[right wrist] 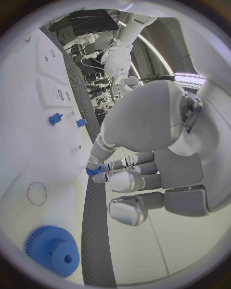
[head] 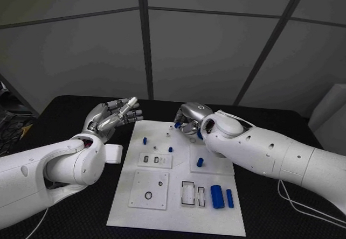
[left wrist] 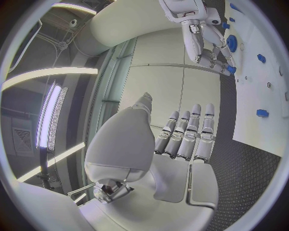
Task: Assemble the parts on the task board
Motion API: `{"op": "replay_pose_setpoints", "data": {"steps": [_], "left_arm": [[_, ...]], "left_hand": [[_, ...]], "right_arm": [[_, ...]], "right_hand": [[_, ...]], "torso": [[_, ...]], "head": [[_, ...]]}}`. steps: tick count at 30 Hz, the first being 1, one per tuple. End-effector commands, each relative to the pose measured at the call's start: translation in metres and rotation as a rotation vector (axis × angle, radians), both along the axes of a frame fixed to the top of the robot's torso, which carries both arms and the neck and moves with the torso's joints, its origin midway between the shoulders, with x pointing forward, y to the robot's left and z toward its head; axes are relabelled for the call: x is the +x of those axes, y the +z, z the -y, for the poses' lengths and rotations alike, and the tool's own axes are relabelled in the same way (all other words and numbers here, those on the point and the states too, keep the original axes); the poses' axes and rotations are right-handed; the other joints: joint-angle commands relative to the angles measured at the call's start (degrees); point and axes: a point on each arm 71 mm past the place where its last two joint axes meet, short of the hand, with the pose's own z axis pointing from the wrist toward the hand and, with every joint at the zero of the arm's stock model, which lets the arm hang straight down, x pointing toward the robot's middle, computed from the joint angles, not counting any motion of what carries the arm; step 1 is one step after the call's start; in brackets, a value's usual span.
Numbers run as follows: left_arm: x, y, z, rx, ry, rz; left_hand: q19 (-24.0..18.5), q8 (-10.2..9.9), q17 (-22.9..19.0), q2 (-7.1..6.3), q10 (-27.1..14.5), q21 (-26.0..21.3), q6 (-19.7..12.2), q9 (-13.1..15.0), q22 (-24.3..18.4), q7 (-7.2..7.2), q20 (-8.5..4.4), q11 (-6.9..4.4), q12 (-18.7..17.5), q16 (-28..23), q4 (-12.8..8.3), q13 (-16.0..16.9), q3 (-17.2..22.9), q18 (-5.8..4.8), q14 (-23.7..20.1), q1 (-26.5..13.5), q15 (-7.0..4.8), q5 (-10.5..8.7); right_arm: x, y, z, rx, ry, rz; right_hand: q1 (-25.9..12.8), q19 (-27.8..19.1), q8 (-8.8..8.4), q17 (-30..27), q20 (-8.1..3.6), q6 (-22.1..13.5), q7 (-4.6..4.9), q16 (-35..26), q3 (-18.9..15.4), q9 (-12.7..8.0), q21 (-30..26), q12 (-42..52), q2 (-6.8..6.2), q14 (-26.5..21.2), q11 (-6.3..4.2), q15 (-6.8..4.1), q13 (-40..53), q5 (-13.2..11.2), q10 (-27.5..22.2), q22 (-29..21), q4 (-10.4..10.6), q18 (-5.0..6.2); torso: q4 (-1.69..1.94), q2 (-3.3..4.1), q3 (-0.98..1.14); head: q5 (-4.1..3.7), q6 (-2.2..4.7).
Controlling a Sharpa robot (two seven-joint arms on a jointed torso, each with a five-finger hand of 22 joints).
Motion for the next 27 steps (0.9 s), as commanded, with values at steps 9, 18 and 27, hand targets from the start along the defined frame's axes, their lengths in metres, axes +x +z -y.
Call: {"op": "replay_pose_setpoints", "data": {"steps": [9, 18, 27], "left_arm": [[0.0, 0.001, 0.004, -0.005, -0.02, 0.008], [0.0, 0.001, 0.005, -0.006, -0.022, 0.007], [0.0, 0.002, 0.005, -0.006, -0.024, 0.007]], "left_hand": [[0.1, 0.0, 0.0, 0.57, 0.3, 0.2, 0.5, 0.1, -0.1, 4.46, 0.01, -0.07, 0.2, -0.1, -0.4, 0.1, -0.1, 1.7, 0.1, 0.2, -0.02, -0.19], [0.1, 0.0, 0.0, 0.56, 0.2, 0.2, 0.4, 0.1, -0.1, 4.46, 0.01, -0.06, 0.1, -0.1, -0.4, 0.1, -0.1, 1.69, 0.1, 0.2, -0.01, -0.19], [0.1, 0.0, 0.0, 0.56, 0.2, 0.2, 0.4, 0.1, -0.1, 4.46, 0.01, -0.06, 0.1, -0.1, -0.4, 0.1, -0.1, 1.69, 0.1, 0.2, -0.01, -0.19]], "right_arm": [[0.007, -0.001, -0.012, 0.013, 0.008, -0.009], [0.011, -0.003, -0.018, 0.007, 0.008, -0.016], [0.014, -0.008, -0.02, -0.018, 0.001, -0.046]], "right_hand": [[-0.1, 0.3, -0.02, 0.1, 0.19, 0.1, 0.08, 0.4, 0.5, -0.1, 0.3, -0.5, -0.3, 1.3, 0.18, -0.21, 0.0, 0.4, 0.2, 0.1, 0.0, -0.57], [-0.2, 0.2, -0.12, 0.2, 0.23, 0.0, 0.14, 0.6, 0.6, -0.1, 0.3, -0.6, -0.35, 1.3, 0.24, -0.16, 0.0, 0.4, 0.1, 0.2, 0.1, -0.57], [-0.3, 0.1, -0.29, 0.2, 0.31, -0.2, 0.2, 0.8, 0.6, -0.2, 0.4, -0.8, -0.48, 1.2, 0.34, -0.07, -0.1, 0.4, -0.1, 0.1, 0.1, -0.55]], "torso": [[0.07, 0.09, 0.02], [0.0, 0.18, -0.01], [0.02, 0.22, -0.04]], "head": [[0.19, -0.09], [0.44, 0.02], [0.45, -0.06]]}}
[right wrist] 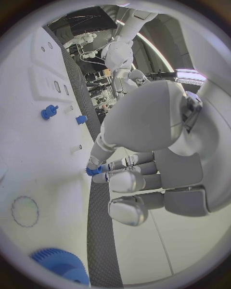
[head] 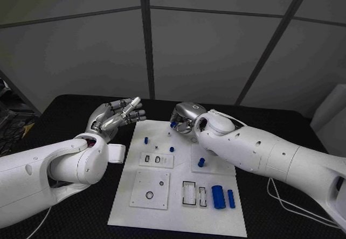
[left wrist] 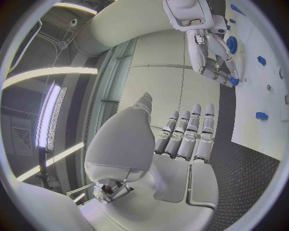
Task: Assemble the parts on the task board
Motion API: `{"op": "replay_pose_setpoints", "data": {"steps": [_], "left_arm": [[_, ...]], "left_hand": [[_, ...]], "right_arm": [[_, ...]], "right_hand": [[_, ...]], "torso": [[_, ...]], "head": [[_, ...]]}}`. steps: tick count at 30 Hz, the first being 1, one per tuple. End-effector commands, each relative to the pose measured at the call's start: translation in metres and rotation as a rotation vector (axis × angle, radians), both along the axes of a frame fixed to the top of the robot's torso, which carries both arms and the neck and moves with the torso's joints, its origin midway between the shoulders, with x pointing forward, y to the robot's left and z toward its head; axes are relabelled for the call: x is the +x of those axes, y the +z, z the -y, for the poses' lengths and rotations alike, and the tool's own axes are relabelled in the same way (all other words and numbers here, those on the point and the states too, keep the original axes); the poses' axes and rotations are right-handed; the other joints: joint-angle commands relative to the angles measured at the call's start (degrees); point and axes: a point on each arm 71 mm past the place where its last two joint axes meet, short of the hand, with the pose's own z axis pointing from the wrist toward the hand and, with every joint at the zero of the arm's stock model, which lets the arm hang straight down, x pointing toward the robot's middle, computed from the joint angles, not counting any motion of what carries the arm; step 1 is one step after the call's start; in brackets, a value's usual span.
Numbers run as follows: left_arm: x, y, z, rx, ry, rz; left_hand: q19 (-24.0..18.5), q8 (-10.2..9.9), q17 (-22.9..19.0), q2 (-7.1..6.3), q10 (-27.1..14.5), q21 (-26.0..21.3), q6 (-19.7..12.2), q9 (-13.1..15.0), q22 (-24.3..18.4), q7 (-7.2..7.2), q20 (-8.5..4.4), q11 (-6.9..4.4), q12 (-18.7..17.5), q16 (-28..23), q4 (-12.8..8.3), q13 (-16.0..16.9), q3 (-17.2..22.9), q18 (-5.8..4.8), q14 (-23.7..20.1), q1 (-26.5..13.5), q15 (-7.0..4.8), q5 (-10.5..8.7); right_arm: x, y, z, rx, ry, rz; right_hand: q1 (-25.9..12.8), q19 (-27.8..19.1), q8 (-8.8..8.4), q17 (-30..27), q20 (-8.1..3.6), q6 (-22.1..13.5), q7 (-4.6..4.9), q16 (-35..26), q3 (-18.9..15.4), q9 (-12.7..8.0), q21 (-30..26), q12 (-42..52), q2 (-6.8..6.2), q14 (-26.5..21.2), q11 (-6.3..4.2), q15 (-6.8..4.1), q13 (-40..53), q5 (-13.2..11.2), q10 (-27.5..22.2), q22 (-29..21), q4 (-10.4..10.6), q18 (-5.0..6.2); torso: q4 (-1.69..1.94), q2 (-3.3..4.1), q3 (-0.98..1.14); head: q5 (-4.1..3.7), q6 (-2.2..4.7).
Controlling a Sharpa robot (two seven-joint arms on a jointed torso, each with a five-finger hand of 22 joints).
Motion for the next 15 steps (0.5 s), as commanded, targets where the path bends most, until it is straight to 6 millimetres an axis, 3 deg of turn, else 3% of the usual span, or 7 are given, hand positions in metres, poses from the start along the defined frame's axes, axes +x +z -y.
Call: {"op": "replay_pose_setpoints", "data": {"steps": [1, 11, 15], "left_arm": [[-0.0001, 0.0019, 0.0018, -0.003, -0.015, 0.01], [0.0, 0.0018, 0.0022, -0.004, -0.018, 0.009], [0.0, 0.0018, 0.0022, -0.004, -0.018, 0.008]], "left_hand": [[0.1, 0.0, 0.0, 0.56, 0.2, 0.2, 0.4, 0.1, -0.1, 4.46, 0.01, -0.07, 0.1, -0.1, -0.4, 0.1, -0.1, 1.69, 0.1, 0.2, -0.01, -0.19], [0.0, 0.0, 0.0, 0.57, 0.2, 0.2, 0.4, 0.1, -0.1, 4.46, 0.01, -0.06, 0.1, -0.2, -0.4, 0.1, -0.1, 1.67, 0.0, 0.2, 0.0, -0.19], [0.0, 0.0, 0.0, 0.58, 0.1, 0.1, 0.3, 0.1, -0.1, 4.47, 0.01, -0.06, 0.1, -0.2, -0.4, 0.1, -0.1, 1.66, 0.0, 0.2, 0.01, -0.2]], "right_arm": [[0.0015, -0.0014, -0.0014, -0.019, 0.006, -0.026], [0.0034, -0.0036, -0.0039, -0.034, 0.003, -0.04], [0.0035, -0.0029, -0.004, -0.028, 0.007, -0.03]], "right_hand": [[-0.3, 0.1, 0.14, 0.0, 0.3, 0.0, 0.13, 0.3, 0.4, 0.0, 0.4, -0.2, -0.47, 1.2, 0.33, -0.07, 0.0, 0.2, -0.1, 0.0, 0.1, -0.55], [-1.0, -1.5, -0.75, -1.4, 0.77, -1.8, 0.58, 0.0, 0.8, -0.3, -0.2, -0.7, -1.16, 0.4, 1.05, 0.6, -0.4, -0.3, -3.1, -1.4, 0.4, -0.23], [-1.9, -4.6, -1.02, -4.2, 1.39, -6.3, 1.26, -1.5, 0.8, -0.6, -2.1, -0.6, -2.65, -0.5, 2.25, 1.78, -0.6, -0.6, -8.9, -5.0, 0.6, 0.55]], "torso": [[0.03, 0.04, -0.02], [-0.07, 0.08, 0.0], [-0.11, 0.08, 0.01]], "head": [[0.02, -0.12], [0.11, -0.16], [0.15, -0.13]]}}
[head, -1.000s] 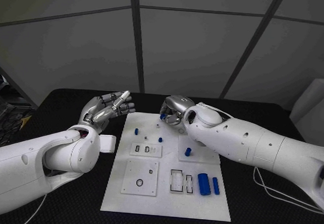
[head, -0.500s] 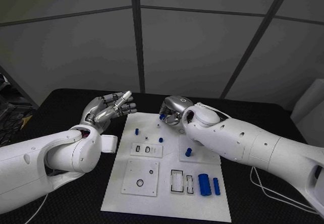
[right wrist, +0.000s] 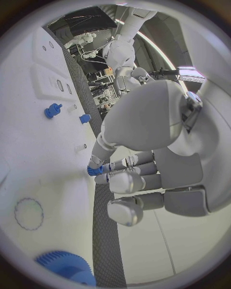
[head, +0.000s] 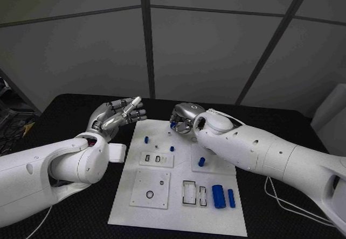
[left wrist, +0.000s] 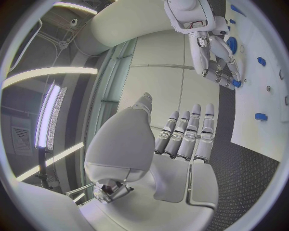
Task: Assemble the parts on the task board
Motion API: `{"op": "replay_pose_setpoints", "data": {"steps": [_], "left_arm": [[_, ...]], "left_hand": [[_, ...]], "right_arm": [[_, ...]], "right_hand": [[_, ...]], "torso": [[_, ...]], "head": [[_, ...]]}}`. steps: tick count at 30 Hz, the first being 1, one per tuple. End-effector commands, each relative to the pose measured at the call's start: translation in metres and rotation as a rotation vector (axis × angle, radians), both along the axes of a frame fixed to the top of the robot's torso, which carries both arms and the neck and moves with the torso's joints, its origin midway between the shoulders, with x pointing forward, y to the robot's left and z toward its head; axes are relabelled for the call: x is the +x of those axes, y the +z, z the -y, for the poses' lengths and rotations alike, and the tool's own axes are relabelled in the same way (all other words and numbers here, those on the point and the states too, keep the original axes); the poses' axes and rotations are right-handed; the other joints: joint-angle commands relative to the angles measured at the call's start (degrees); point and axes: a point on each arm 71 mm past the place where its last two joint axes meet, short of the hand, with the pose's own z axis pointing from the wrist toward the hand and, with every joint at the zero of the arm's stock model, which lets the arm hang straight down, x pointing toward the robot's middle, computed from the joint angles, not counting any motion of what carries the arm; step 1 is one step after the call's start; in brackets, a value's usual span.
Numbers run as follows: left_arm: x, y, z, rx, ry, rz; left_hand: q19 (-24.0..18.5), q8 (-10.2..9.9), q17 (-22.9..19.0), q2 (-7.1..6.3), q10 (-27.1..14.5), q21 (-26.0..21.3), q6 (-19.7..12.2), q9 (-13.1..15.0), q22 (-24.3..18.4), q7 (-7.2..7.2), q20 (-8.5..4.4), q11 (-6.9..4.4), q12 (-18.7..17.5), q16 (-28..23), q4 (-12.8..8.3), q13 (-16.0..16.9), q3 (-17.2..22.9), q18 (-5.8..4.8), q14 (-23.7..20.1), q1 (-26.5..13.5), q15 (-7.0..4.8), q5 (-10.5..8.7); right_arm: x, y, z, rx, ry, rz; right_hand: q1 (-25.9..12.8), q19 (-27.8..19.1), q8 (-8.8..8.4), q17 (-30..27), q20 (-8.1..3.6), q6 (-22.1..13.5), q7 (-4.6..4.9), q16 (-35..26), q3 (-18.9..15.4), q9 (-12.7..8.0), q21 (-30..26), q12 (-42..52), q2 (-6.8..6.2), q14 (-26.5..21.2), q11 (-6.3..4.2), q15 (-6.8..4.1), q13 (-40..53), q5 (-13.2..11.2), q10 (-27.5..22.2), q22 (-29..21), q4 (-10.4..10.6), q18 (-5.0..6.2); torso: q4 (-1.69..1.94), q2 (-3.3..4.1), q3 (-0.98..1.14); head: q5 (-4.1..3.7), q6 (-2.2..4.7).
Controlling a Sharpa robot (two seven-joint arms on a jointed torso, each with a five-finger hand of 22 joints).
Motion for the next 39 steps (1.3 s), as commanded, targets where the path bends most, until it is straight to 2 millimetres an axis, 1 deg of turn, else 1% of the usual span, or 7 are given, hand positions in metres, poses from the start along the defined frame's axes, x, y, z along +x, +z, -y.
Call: {"op": "replay_pose_setpoints", "data": {"steps": [1, 13, 21, 26, 28, 33, 39], "left_arm": [[0.0, 0.002, 0.002, -0.003, -0.015, 0.01], [0.001, 0.001, -0.002, 0.0, -0.01, 0.008], [0.002, 0.001, -0.006, 0.003, -0.003, 0.007], [0.002, 0.0, -0.005, 0.003, -0.003, 0.005], [0.003, 0.0, -0.005, 0.003, -0.004, 0.004], [0.003, 0.0, -0.004, 0.002, -0.006, 0.003], [0.004, -0.001, -0.004, 0.002, -0.007, 0.002]], "left_hand": [[0.0, 0.0, 0.0, 0.58, 0.1, 0.1, 0.3, 0.1, -0.1, 4.47, 0.01, -0.07, 0.1, -0.2, -0.3, 0.1, 0.0, 1.66, 0.0, 0.2, 0.01, -0.2], [-0.1, 0.0, -0.1, 0.57, 0.0, 0.1, 0.2, 0.0, -0.1, 4.48, 0.01, -0.06, 0.1, -0.2, -0.3, 0.1, 0.0, 1.65, 0.0, 0.2, 0.02, -0.2], [-0.1, 0.0, -0.1, 0.57, 0.0, 0.1, 0.2, 0.0, -0.1, 4.48, 0.01, -0.06, 0.1, -0.2, -0.3, 0.1, 0.0, 1.65, 0.0, 0.2, 0.02, -0.2], [-0.1, -0.1, -0.1, 0.58, 0.1, 0.1, 0.3, 0.0, -0.1, 4.48, 0.01, -0.05, 0.1, -0.3, -0.3, 0.1, 0.0, 1.63, 0.0, 0.2, 0.03, -0.2], [-0.1, -0.1, -0.1, 0.58, 0.1, 0.1, 0.3, 0.0, -0.1, 4.48, 0.01, -0.05, 0.1, -0.3, -0.3, 0.1, 0.0, 1.63, 0.0, 0.2, 0.03, -0.2], [-0.1, -0.1, -0.1, 0.58, 0.1, 0.1, 0.3, 0.0, -0.1, 4.48, 0.01, -0.05, 0.1, -0.3, -0.3, 0.1, 0.0, 1.63, 0.0, 0.2, 0.03, -0.2], [-0.1, -0.1, -0.1, 0.58, 0.1, 0.1, 0.3, 0.0, -0.1, 4.48, 0.01, -0.05, 0.1, -0.3, -0.3, 0.1, 0.0, 1.63, 0.0, 0.2, 0.03, -0.2]], "right_arm": [[0.0, 0.001, 0.0, -0.002, 0.008, 0.003], [-0.014, 0.013, 0.034, 0.078, -0.006, 0.06], [-0.028, 0.02, 0.09, 0.167, -0.091, -0.018], [-0.03, 0.021, 0.116, 0.171, -0.155, -0.086], [-0.03, 0.02, 0.122, 0.159, -0.173, -0.115], [-0.027, 0.014, 0.129, 0.13, -0.204, -0.177], [-0.022, 0.009, 0.129, 0.104, -0.219, -0.222]], "right_hand": [[-0.5, -2.2, -0.33, -1.6, 0.4, -4.6, -0.26, -0.9, -0.5, -0.2, -1.4, 0.1, -1.61, -0.4, 0.75, 0.73, 0.0, -0.3, -4.2, -2.6, 0.1, 0.73], [-0.2, -3.0, 0.31, -3.3, 0.85, -5.6, 0.16, -1.4, -3.3, 0.3, -2.2, 2.6, -1.74, -0.8, 0.75, 0.71, 0.4, 1.4, -5.8, -3.7, 0.3, 1.01], [-2.7, 0.1, 0.56, -0.6, 0.82, -3.7, 1.12, 0.9, -5.6, 0.4, -0.1, 6.6, -3.26, 0.0, 0.23, 0.22, 1.1, 3.0, 0.9, 0.1, 2.6, 0.2], [-3.4, 2.6, 0.46, 2.3, -0.57, -4.5, -0.6, 3.3, -11.6, 0.3, 1.6, 13.4, -5.11, 0.7, -2.09, -1.52, 4.8, 4.6, 9.8, 3.2, 4.6, -0.4], [-1.4, 4.4, 0.73, 6.8, -1.66, -5.5, -1.39, 6.4, -17.0, 0.3, 2.8, 19.5, -4.2, 1.5, -2.91, -2.42, 9.8, 5.4, 10.7, 5.6, 5.8, -0.97], [2.8, 7.3, 1.64, 18.3, -1.23, -7.9, -0.64, 13.8, -26.0, 0.4, 5.1, 42.7, -2.56, 2.8, -2.6, -2.04, 32.5, 5.6, 7.3, 9.9, 10.8, -1.92], [5.8, 7.5, 2.93, 20.3, -0.77, -9.1, -0.33, 15.2, -28.1, 0.4, 5.4, 49.8, -2.39, 2.8, -1.94, -1.33, 40.5, 5.6, 3.7, 10.5, 15.6, -1.91]], "torso": [[-0.04, 0.02, 0.02], [-0.34, -0.06, 0.1], [-1.27, -0.26, 0.32], [-1.52, -0.27, 0.51], [-1.53, -0.28, 0.53], [-1.42, -0.23, 0.48], [-1.38, -0.22, 0.43]], "head": [[0.01, 0.04], [0.05, 0.36], [0.28, 0.63], [0.02, 0.8], [-0.06, 0.82], [-0.22, 0.82], [-0.35, 0.75]]}}
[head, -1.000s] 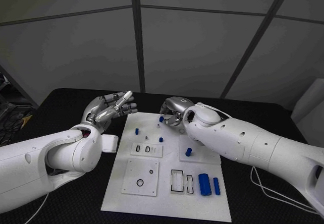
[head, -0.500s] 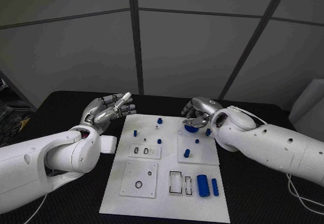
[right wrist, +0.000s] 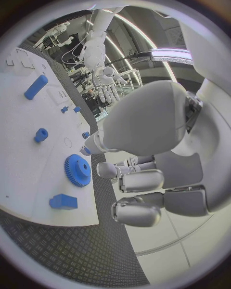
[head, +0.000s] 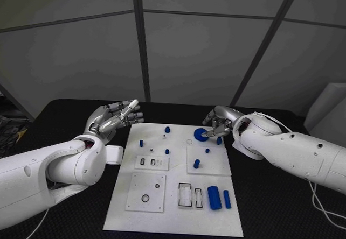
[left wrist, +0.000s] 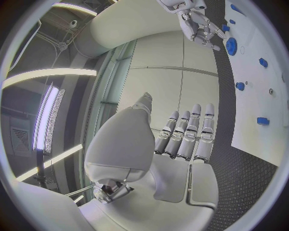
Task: Assemble the parts on the task board
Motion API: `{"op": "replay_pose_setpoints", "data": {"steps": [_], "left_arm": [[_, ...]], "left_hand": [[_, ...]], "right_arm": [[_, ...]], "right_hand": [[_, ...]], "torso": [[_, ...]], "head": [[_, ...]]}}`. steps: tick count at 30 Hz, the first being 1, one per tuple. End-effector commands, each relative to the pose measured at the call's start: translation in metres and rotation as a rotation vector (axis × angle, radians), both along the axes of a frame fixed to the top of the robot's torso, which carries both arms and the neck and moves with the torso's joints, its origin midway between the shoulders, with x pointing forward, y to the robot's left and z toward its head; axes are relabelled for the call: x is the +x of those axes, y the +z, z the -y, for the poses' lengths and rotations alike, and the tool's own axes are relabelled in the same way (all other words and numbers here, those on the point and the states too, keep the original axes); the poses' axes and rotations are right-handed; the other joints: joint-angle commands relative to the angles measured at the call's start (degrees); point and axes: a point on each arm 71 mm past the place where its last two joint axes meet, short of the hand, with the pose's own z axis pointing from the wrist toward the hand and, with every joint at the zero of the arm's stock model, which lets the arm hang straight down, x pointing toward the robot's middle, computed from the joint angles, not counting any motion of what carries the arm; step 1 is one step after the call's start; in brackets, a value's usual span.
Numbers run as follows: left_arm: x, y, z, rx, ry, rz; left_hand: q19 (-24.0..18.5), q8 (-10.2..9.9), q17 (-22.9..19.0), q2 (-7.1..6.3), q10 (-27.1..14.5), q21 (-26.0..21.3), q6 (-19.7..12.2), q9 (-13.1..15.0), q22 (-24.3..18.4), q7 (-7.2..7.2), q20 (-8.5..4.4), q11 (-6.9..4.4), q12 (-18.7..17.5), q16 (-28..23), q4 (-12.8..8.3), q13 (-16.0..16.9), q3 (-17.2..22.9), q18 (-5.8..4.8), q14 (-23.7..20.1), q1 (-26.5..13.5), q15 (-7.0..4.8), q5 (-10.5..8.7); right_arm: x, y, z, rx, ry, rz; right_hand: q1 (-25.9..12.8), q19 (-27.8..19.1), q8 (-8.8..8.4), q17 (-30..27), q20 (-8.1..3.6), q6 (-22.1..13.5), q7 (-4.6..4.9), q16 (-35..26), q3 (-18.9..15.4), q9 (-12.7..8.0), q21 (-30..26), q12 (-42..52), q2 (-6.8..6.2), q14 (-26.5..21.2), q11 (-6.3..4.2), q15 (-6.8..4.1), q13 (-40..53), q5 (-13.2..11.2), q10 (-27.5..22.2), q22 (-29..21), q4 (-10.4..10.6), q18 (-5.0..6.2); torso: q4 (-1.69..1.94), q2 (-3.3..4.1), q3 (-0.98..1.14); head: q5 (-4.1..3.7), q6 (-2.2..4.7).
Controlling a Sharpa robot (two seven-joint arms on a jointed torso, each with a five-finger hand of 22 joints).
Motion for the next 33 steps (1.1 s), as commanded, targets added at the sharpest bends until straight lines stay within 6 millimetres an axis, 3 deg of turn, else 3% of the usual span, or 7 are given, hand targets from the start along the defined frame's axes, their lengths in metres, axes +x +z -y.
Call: {"op": "replay_pose_setpoints", "data": {"steps": [1, 6, 14, 24, 33], "left_arm": [[0.0002, 0.0014, 0.0017, -0.003, -0.016, 0.008], [0.0006, 0.0012, 0.0014, -0.003, -0.016, 0.008], [0.0007, 0.0011, 0.0012, -0.003, -0.015, 0.008], [0.001, 0.0009, 0.0011, -0.002, -0.014, 0.008], [0.0016, 0.0004, 0.0006, -0.001, -0.013, 0.005]], "left_hand": [[-0.1, -0.1, -0.1, 0.58, 0.1, 0.1, 0.3, 0.0, -0.1, 4.48, 0.01, -0.05, 0.1, -0.3, -0.3, 0.1, 0.0, 1.63, 0.0, 0.2, 0.03, -0.2], [-0.1, -0.1, -0.1, 0.58, 0.1, 0.1, 0.3, 0.0, -0.1, 4.48, 0.01, -0.05, 0.1, -0.3, -0.3, 0.1, 0.0, 1.63, 0.0, 0.2, 0.03, -0.2], [-0.1, -0.1, -0.1, 0.58, 0.1, 0.1, 0.3, 0.0, -0.1, 4.48, 0.01, -0.05, 0.1, -0.3, -0.3, 0.1, 0.0, 1.63, 0.0, 0.2, 0.03, -0.2], [-0.2, -0.1, -0.1, 0.59, 0.1, 0.0, 0.4, 0.1, -0.1, 4.44, 0.01, -0.04, 0.1, -0.3, -0.4, 0.1, 0.0, 1.6, -0.1, 0.2, 0.04, -0.19], [-0.3, -0.1, -0.1, 0.59, 0.1, 0.0, 0.3, 0.0, -0.1, 4.44, 0.01, -0.04, 0.0, -0.3, -0.4, 0.1, 0.0, 1.6, -0.1, 0.2, 0.05, -0.19]], "right_arm": [[0.0017, -0.006, 0.0003, -0.02, -0.013, -0.091], [0.0034, -0.0096, -0.002, -0.055, -0.013, -0.123], [0.0054, -0.011, -0.0038, -0.073, -0.018, -0.126], [0.0081, -0.0116, -0.0061, -0.071, -0.022, -0.119], [0.0095, -0.0126, -0.0055, -0.085, -0.046, -0.124]], "right_hand": [[1.0, 0.1, 0.4, 0.5, 0.27, -0.7, 0.12, 0.5, -0.3, 0.1, 0.3, 1.0, -0.27, 2.6, 0.14, 0.35, 1.2, 0.1, -0.5, 0.2, 1.0, -0.54], [1.7, 0.1, 0.91, 1.2, 0.47, -1.3, 0.32, 0.9, -1.5, 0.0, 0.3, 3.0, -0.73, 2.7, 0.35, 0.54, 3.7, 0.1, -0.5, 0.3, 3.3, -0.55], [2.0, 0.1, 1.39, 1.3, 0.51, -1.1, 0.26, 1.0, -1.6, 0.1, 0.4, 4.1, -0.28, 2.7, 0.32, 0.54, 4.9, 0.2, -0.2, 0.4, 3.7, -0.55], [2.0, 0.3, 2.43, 1.7, 0.44, -0.2, 0.03, 1.3, -1.0, 0.3, 0.5, 6.0, 1.27, 2.7, 0.13, 0.41, 7.2, 1.2, 0.4, 0.7, 3.7, -0.61], [0.7, 0.6, 4.39, 2.2, 0.08, 2.8, -0.72, 1.5, -0.8, 0.7, 0.8, 8.4, 2.96, 2.8, -0.49, -0.05, 10.2, 2.0, 1.8, 1.3, 3.5, -0.71]], "torso": [[0.09, 0.03, -0.07], [0.02, 0.05, -0.08], [0.02, 0.01, -0.06], [0.01, 0.03, -0.04], [-0.04, 0.03, -0.05]], "head": [[-0.09, -0.1], [-0.23, -0.15], [-0.19, -0.28], [-0.1, -0.44], [-0.17, -0.52]]}}
